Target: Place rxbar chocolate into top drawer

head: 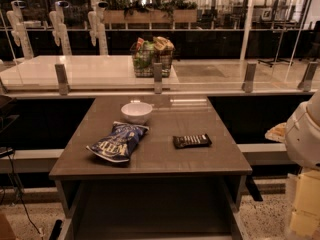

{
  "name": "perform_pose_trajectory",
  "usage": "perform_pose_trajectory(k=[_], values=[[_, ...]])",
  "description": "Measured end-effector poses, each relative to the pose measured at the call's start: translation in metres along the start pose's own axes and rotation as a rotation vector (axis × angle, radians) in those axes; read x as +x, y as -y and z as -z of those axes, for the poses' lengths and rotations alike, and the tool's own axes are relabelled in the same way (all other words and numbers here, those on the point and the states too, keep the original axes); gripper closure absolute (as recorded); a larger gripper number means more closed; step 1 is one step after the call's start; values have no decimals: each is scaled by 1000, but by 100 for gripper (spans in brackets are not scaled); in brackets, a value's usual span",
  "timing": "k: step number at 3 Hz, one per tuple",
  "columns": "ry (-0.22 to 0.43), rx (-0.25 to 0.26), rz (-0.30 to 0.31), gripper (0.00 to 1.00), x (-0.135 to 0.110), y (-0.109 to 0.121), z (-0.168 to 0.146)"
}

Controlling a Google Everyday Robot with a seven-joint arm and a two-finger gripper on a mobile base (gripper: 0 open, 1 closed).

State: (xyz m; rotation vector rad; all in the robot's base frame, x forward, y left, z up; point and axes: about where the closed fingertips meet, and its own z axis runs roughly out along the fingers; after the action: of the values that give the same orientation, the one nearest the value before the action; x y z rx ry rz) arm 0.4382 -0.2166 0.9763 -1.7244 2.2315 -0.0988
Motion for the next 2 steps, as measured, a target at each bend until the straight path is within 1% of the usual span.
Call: perform_pose_trajectory(k=[1, 2], values=[[0, 0, 0, 0, 0, 0, 0], [39, 9, 2, 0, -9, 11, -6]])
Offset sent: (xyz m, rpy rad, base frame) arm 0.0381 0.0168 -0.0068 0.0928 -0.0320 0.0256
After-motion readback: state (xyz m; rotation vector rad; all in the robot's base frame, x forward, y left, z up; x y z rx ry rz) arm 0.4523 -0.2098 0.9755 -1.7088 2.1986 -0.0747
